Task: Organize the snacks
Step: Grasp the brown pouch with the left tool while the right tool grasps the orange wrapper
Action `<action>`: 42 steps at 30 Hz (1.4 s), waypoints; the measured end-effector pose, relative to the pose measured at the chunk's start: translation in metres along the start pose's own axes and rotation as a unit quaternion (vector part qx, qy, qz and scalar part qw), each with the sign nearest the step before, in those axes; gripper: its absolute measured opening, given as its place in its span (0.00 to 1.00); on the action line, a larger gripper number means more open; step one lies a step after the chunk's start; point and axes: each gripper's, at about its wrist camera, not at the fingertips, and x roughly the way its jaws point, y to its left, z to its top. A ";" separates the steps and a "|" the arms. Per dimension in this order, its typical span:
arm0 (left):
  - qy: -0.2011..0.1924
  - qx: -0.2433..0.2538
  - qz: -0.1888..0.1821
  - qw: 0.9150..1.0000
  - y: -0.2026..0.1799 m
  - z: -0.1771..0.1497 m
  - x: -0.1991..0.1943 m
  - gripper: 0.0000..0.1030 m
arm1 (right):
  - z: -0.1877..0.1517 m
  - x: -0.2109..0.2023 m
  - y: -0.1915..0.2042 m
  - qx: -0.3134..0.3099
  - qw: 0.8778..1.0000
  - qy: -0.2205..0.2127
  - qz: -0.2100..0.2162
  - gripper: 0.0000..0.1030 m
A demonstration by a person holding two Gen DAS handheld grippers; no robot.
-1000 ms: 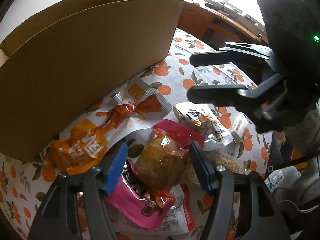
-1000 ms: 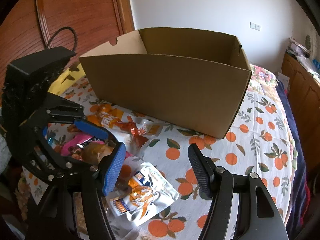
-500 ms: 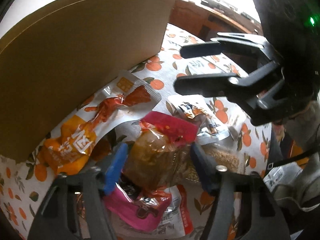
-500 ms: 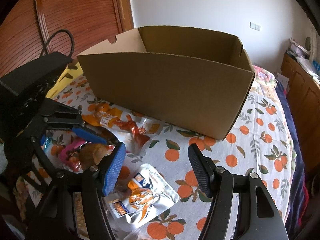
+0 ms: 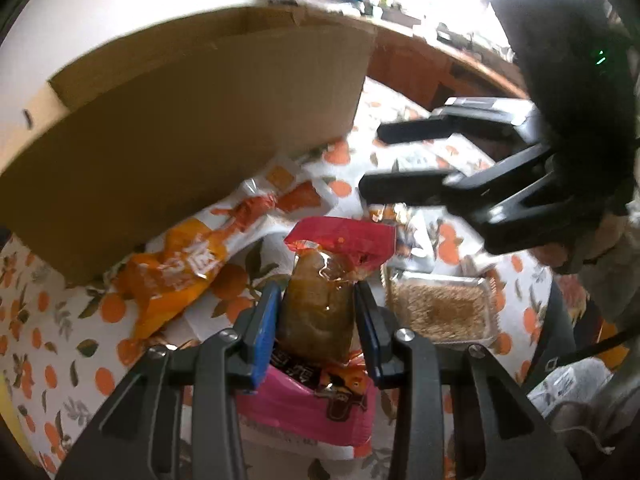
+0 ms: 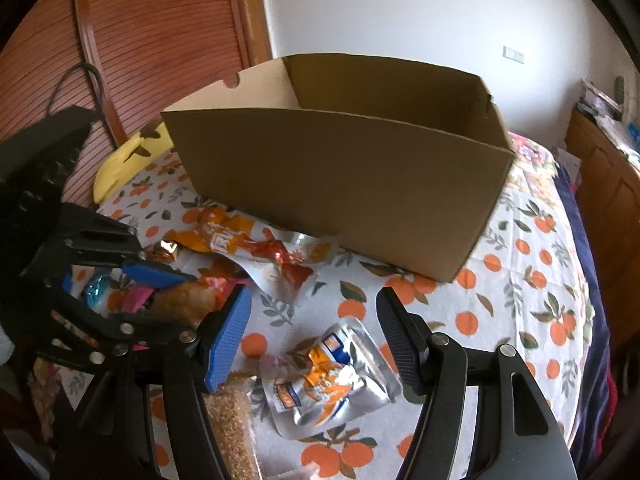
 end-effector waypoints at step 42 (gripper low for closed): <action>-0.086 -0.131 0.065 0.986 0.074 -0.077 -0.071 0.35 | 0.046 0.117 0.068 -0.181 0.973 0.128 0.060 0.74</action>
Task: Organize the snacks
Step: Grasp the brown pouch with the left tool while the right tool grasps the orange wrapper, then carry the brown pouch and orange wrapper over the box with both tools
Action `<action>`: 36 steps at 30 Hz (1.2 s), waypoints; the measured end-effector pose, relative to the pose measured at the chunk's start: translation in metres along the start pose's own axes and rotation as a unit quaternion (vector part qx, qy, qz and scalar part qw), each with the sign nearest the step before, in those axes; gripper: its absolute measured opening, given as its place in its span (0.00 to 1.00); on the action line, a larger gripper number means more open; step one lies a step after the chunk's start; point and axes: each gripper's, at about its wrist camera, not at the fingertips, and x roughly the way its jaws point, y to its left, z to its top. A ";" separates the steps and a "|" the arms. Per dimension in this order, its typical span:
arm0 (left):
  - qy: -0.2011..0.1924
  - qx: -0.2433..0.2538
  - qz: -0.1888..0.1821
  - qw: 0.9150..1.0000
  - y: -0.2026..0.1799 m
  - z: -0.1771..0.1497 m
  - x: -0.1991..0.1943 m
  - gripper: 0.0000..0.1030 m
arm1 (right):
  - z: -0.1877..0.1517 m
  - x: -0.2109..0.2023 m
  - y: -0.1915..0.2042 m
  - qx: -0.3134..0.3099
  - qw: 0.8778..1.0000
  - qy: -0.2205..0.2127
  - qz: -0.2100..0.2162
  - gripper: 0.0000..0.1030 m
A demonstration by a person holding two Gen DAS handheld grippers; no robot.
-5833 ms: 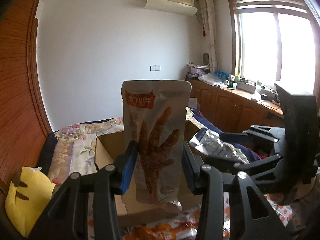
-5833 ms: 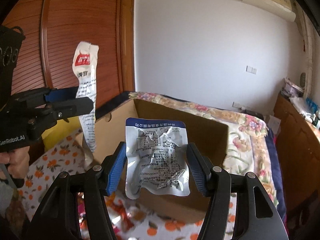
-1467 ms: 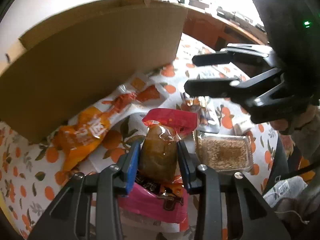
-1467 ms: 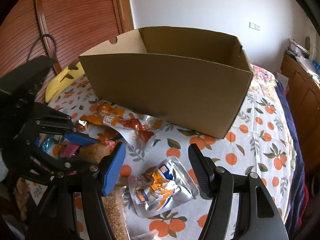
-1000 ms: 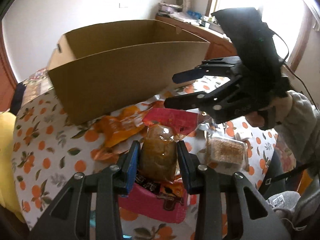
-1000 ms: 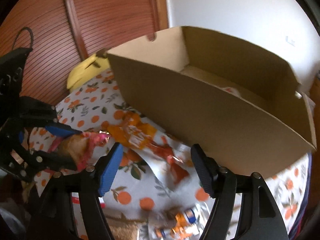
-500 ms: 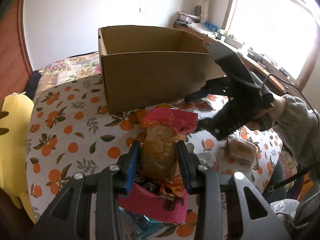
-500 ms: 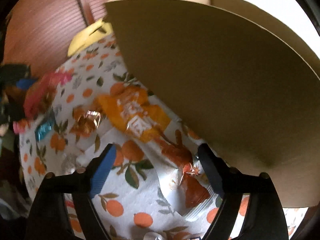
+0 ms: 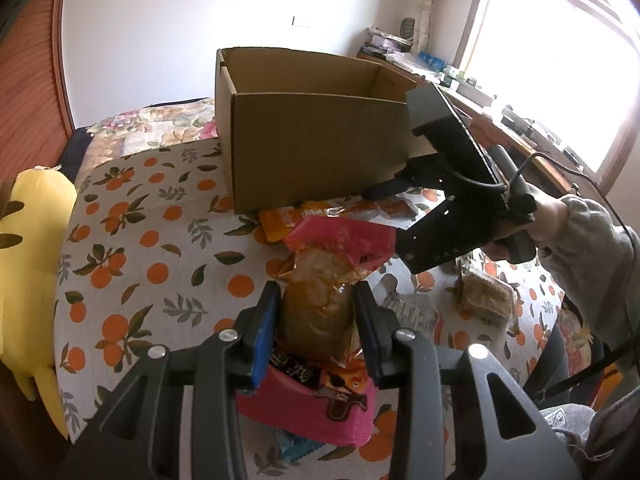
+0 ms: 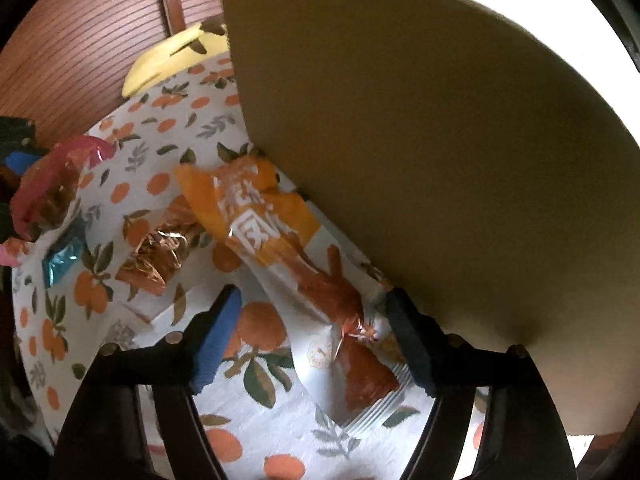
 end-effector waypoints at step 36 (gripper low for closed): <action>-0.060 0.015 0.010 0.998 -0.044 0.021 -0.052 0.35 | -0.053 -0.117 0.032 0.046 0.994 -0.065 -0.076 0.24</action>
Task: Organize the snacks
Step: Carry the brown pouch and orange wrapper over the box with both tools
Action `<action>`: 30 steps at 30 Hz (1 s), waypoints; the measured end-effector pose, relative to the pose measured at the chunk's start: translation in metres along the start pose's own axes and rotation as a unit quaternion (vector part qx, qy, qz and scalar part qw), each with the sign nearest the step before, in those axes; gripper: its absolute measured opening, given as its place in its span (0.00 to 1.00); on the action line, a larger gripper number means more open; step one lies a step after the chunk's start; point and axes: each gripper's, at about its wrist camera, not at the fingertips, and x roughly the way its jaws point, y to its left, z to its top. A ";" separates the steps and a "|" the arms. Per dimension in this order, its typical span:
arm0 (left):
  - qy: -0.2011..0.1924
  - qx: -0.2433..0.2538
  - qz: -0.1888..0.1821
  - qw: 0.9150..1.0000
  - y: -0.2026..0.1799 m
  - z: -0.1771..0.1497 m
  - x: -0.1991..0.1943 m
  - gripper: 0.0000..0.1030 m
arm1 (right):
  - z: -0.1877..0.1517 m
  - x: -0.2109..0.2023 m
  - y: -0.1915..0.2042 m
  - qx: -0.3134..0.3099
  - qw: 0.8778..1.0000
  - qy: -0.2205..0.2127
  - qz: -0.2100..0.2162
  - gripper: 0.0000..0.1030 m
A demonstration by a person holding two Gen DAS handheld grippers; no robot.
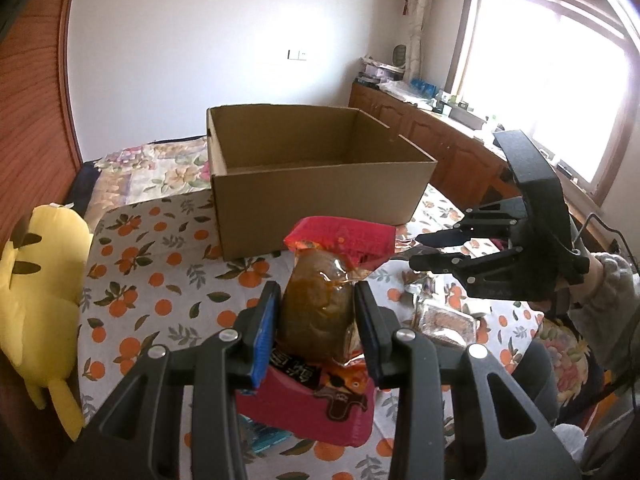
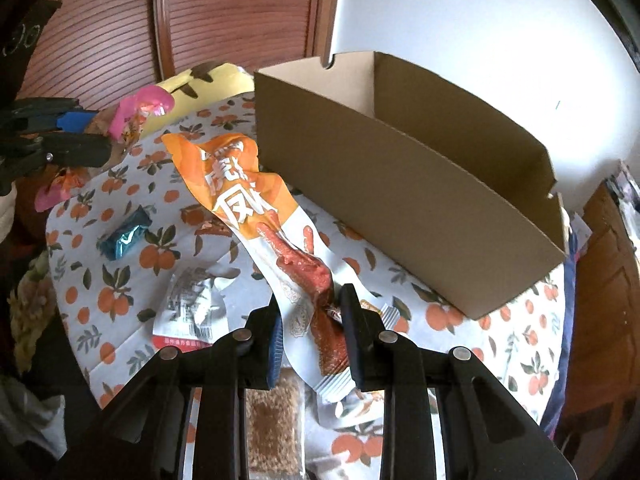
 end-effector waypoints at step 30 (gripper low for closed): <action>-0.060 0.018 0.009 0.998 -0.019 0.091 0.017 0.35 | 0.030 -0.068 -0.075 0.065 0.992 -0.100 -0.034 0.24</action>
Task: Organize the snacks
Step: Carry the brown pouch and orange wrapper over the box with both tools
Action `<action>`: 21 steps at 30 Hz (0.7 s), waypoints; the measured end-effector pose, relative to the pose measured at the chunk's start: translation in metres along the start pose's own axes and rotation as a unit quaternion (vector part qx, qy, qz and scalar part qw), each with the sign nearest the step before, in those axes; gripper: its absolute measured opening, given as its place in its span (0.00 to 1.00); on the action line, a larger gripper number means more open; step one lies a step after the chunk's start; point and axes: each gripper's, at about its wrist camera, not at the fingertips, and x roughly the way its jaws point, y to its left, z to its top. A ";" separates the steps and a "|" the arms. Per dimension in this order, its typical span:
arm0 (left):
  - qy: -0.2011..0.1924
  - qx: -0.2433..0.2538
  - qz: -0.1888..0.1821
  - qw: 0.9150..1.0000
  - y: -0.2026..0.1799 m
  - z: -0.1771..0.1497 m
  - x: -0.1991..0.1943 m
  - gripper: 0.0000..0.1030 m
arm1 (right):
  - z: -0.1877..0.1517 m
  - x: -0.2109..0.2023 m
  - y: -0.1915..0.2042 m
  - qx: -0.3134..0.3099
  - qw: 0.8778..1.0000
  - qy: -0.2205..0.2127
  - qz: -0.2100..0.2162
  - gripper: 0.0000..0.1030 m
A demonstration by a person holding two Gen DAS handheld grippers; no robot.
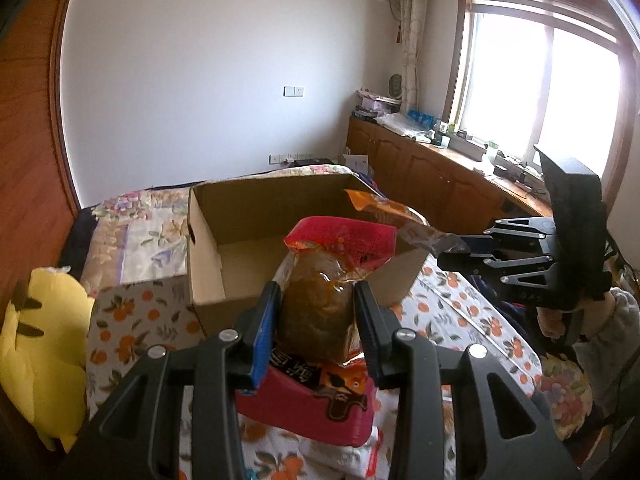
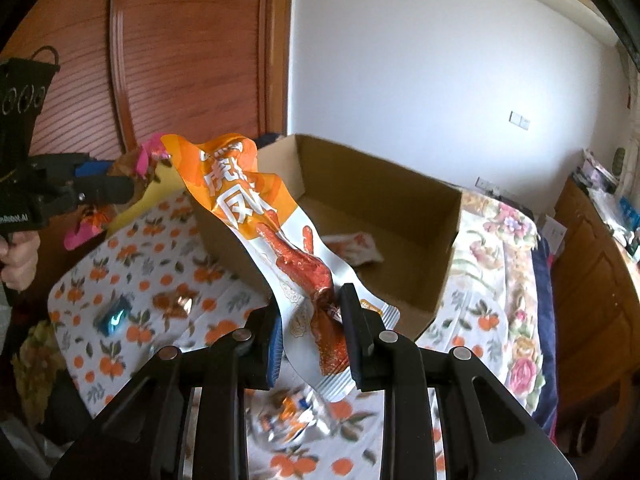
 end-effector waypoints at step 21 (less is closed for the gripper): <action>0.029 -0.011 0.019 0.999 0.047 0.044 0.117 0.36 | 0.024 0.096 -0.065 0.029 0.999 0.013 0.015 0.24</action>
